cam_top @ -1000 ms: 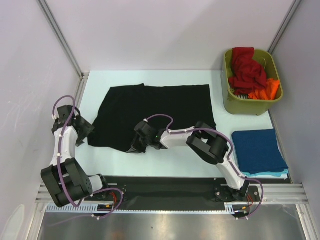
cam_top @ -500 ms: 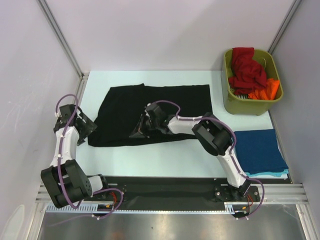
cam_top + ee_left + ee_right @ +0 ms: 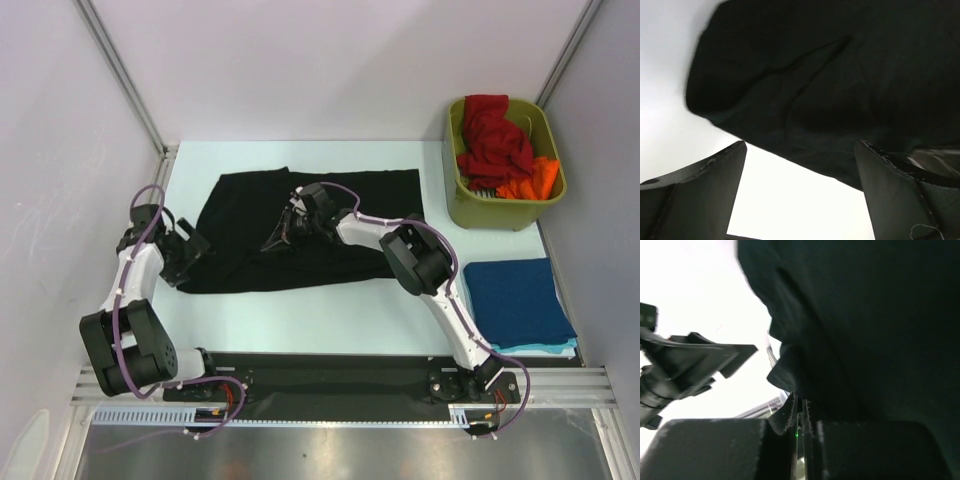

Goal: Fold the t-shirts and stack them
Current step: Flatten the tshirt out

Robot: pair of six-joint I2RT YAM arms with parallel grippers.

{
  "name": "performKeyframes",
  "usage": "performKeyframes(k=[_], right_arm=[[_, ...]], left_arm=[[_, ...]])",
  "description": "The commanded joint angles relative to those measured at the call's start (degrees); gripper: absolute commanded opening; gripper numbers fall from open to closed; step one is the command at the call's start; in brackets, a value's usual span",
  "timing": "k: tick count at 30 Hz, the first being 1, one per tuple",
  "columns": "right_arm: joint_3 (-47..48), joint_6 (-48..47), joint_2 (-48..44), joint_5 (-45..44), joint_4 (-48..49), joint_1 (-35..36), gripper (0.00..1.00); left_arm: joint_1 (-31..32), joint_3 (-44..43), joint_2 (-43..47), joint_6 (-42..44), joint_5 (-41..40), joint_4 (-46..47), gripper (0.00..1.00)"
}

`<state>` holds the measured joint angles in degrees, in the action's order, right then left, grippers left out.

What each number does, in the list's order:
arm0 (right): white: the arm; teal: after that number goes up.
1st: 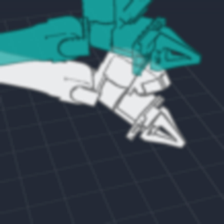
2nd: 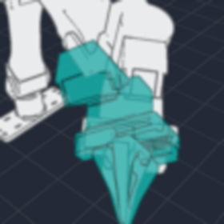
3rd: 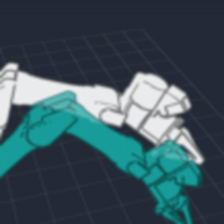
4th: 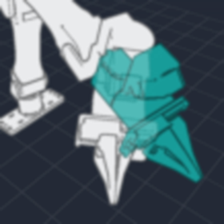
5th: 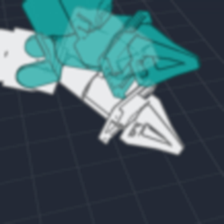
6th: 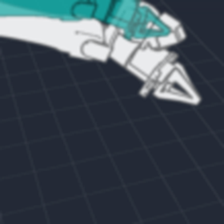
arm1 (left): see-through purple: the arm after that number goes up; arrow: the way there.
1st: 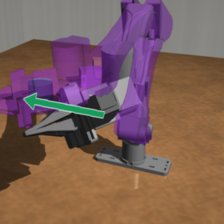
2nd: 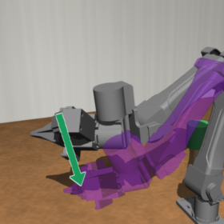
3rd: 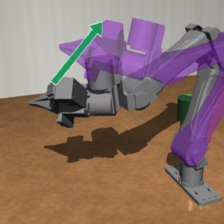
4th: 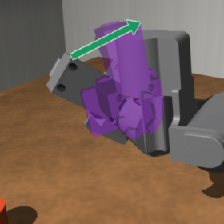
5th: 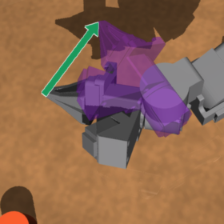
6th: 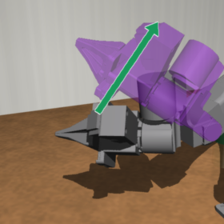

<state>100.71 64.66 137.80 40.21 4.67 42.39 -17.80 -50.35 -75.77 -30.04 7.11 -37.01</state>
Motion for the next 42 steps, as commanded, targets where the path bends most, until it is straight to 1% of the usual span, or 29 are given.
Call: performKeyframes(k=[1,2,4,5,6,7,8,9,10,11,12,13,14,15,16,17,19,20,21,22,23,24,25,27,28,30,36,39,42], right_arm=[[1.8,-1.3,1.1,4.3,-1.3,-0.2,0.08],[1.6,-1.8,1.0,4.6,-1.7,-0.3,0.10],[1.3,-2.7,0.3,4.8,-2.9,-0.6,0.19],[1.4,-6.1,-0.3,4.4,-7.1,-1.1,0.26],[1.8,-8.6,-1.0,3.6,-9.6,-1.3,0.39],[2.6,-11.3,-2.9,2.9,-12.5,-1.7,0.43],[3.4,-14.5,-3.6,2.3,-19.5,-2.7,0.45],[4.0,-19.3,-4.7,1.5,-22.7,-3.4,0.49],[4.1,-21.7,-6.7,1.3,-25.6,-4.2,0.50],[3.7,-24.0,-8.2,0.8,-31.2,-4.9,0.52],[3.4,-29.5,-9.7,-1.4,-34.5,-6.8,0.54],[2.3,-32.0,-13.2,-3.0,-37.6,-7.7,0.55],[1.5,-34.1,-15.1,-4.2,-42.8,-8.9,0.55],[0.3,-38.0,-17.0,-6.7,-44.8,-11.2,0.56],[-1.0,-39.6,-19.6,-7.9,-46.3,-12.5,0.56],[-4.3,-41.5,-23.9,-9.1,-48.2,-13.6,0.57],[-8.2,-44.6,-28.9,-11.7,-49.2,-17.9,0.60],[-13.1,-45.1,-33.3,-11.9,-49.3,-19.5,0.60],[-15.5,-45.2,-35.3,-11.6,-49.1,-23.7,0.60],[-18.3,-45.2,-37.1,-11.4,-48.5,-25.8,0.61],[-22.7,-45.2,-41.0,-10.5,-47.2,-28.1,0.60],[-24.8,-45.2,-42.3,-10.2,-46.6,-30.2,0.61],[-26.3,-45.1,-43.7,-10.1,-46.1,-33.9,0.61],[-29.5,-44.6,-46.5,-9.7,-45.5,-36.6,0.61],[-30.2,-44.5,-47.3,-9.8,-44.8,-38.2,0.60],[-31.4,-44.1,-48.9,-10.4,-44.0,-38.9,0.60],[-31.5,-44.4,-48.3,-12.2,-44.5,-40.2,0.60],[-32.2,-44.2,-47.9,-13.5,-44.4,-40.5,0.60],[-32.2,-44.5,-47.4,-16.2,-44.7,-40.6,0.60]], left_arm=[[0.4,0.7,-1.0,-2.5,4.7,2.6,0.95],[0.5,0.8,-1.6,-2.6,4.8,2.4,0.93],[0.5,1.3,-2.7,-2.9,4.8,2.4,0.92],[0.4,1.6,-2.8,-3.3,5.0,2.7,0.91],[0.4,2.4,-2.8,-3.6,5.6,3.1,0.91],[0.3,2.8,-2.8,-4.6,6.0,3.5,0.91],[0.4,3.0,-2.8,-5.0,6.2,3.9,0.89],[0.3,3.4,-2.7,-5.6,6.9,4.1,0.88],[0.4,3.8,-2.5,-6.9,7.6,4.5,0.86],[0.4,4.2,-1.8,-7.5,7.7,5.6,0.83],[0.4,5.4,-1.3,-8.9,7.6,6.3,0.83],[0.4,6.0,-0.8,-9.5,7.5,6.8,0.82],[0.3,6.8,-0.1,-10.3,7.0,7.0,0.81],[0.4,7.5,0.1,-11.5,7.1,7.7,0.81],[0.4,7.9,0.0,-12.0,7.3,9.0,0.81],[0.4,8.1,-0.1,-12.4,7.1,9.5,0.81],[0.5,8.5,-0.8,-13.2,6.9,10.2,0.80],[0.4,8.3,-1.2,-13.3,6.5,9.6,0.80],[0.4,7.9,-1.8,-13.3,6.3,9.6,0.79],[0.5,8.0,-2.0,-13.2,6.5,9.9,0.79],[0.4,8.0,-2.3,-13.1,6.4,10.8,0.78],[0.5,8.1,-2.5,-12.9,6.3,11.0,0.77],[0.4,8.1,-2.9,-12.7,6.2,11.2,0.73],[0.5,8.2,-3.4,-12.2,6.2,11.3,0.70],[0.5,8.2,-3.8,-12.1,6.2,11.6,0.67],[0.5,8.0,-4.1,-11.4,6.1,11.7,0.63],[0.5,6.0,-6.4,-8.9,4.7,10.2,0.61],[0.5,4.5,-8.0,-8.8,5.1,10.6,0.57],[0.5,3.7,-8.9,-8.5,5.1,10.9,0.51]])
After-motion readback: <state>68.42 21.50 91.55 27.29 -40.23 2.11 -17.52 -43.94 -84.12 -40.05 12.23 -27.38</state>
